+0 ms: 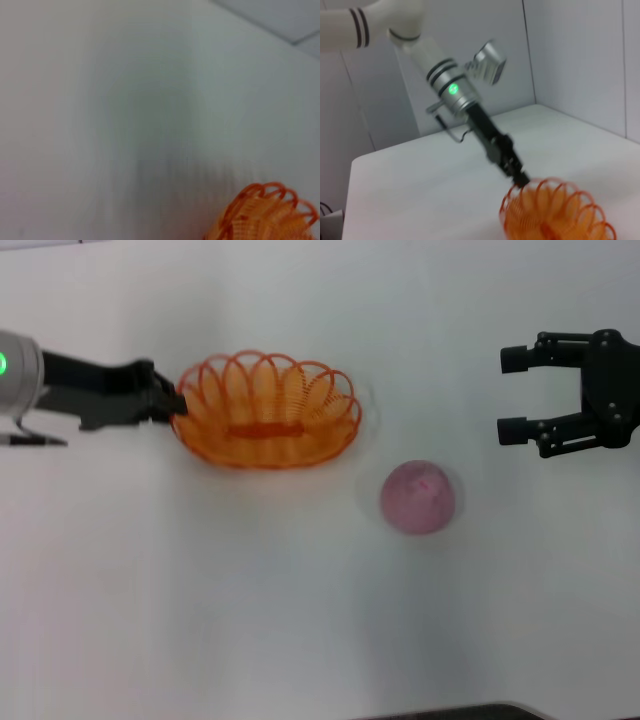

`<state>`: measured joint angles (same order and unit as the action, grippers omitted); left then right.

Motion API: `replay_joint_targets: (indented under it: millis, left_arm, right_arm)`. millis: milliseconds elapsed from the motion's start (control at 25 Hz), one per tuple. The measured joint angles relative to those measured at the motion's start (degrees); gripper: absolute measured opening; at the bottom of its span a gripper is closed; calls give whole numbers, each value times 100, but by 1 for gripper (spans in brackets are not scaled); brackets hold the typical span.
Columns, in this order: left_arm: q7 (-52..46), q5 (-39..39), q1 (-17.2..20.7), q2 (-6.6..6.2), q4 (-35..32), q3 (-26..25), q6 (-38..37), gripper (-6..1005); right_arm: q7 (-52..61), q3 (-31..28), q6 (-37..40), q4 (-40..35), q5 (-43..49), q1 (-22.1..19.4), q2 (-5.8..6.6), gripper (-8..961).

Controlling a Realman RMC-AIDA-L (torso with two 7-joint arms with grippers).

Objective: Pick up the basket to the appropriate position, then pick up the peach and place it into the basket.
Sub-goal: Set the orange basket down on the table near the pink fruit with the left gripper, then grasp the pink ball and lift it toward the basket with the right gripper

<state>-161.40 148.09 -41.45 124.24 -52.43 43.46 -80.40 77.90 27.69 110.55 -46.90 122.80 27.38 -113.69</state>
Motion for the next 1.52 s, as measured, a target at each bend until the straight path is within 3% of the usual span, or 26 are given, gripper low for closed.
replay_joint_targets:
  millis: [360, 640, 760, 840, 960, 1040, 1280, 1520]
  left_arm:
    - [661, -551, 597, -74, -341, -43, -275, 295]
    - [2828, -1832, 1190, -145, -1112, -290, -904, 557]
    - [4551, -2683, 1422, -266, -1092, -714, -2031, 641]
    - [5593, -2811, 1569, -245, -1127, -894, -2698, 652]
    - [6520, -2820, 1850, -118, -1287, -912, -3054, 669]
    - [7196, -2893, 2080, -32, -1302, -915, -3108, 680]
    - [8164, -2822, 2350, -15, -808, -960, -2551, 713]
    - [8221, -2344, 2339, -20, -542, -927, -2018, 872]
  right_arm:
    - [90, -32, 7, -3, -229, 40, -35, 941]
    - [887, -314, -43, -38, -1235, 60, -27, 942]
    - [1801, -428, -285, -195, -1705, 63, 47, 941]
    - [2588, -372, -528, -329, -1701, 137, 156, 941]
    - [3249, -45, -570, -528, -1430, 295, 364, 942]
    - [3408, 207, -524, -826, -1121, 360, 409, 942]
    - [3485, 848, -164, -1578, 364, 667, 331, 942]
    - [3494, 1510, -131, -1575, 1698, 951, 189, 942]
